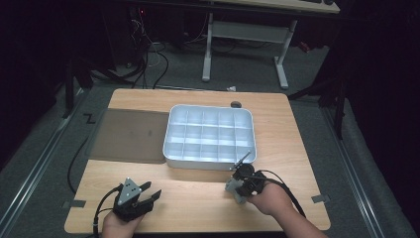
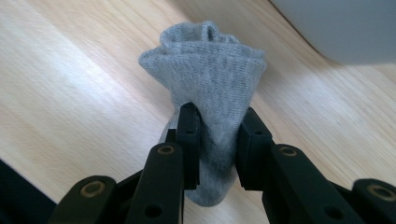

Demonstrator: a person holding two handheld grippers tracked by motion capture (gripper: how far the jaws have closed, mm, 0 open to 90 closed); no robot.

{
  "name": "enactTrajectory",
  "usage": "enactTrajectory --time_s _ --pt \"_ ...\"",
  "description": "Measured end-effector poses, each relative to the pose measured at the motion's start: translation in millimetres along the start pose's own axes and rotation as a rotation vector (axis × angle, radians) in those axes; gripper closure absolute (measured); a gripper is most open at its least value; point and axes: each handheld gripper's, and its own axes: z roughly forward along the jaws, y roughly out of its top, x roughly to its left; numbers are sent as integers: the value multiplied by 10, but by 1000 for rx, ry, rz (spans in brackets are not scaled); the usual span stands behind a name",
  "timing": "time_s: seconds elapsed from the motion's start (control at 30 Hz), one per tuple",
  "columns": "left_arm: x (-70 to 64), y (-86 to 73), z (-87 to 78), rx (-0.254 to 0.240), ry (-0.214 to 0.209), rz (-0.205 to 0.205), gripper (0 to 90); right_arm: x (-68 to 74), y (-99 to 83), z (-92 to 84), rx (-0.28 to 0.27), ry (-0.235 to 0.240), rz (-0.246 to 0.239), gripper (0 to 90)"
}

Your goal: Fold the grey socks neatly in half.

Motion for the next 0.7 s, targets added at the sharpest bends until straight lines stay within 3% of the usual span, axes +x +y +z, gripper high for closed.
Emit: enactTrajectory --time_s 0.07,0.1,0.13,0.3,0.5,0.7 --pt "3 -1 1 1 -1 -1 505 -34 -15 1 4 -12 1 750" --pt "3 -2 3 1 -2 -1 503 -26 -26 -7 16 -20 43 750" --pt "3 -2 4 1 -1 -1 502 -62 -33 -4 4 -28 15 750" --pt "-5 -2 4 1 -1 -1 499 -124 -69 -35 -1 -43 40 750" --pt "0 -9 9 5 -4 0 493 -215 -108 -124 26 -72 31 749" --pt "5 -11 11 4 -4 0 490 -300 -117 -212 37 -73 17 745"
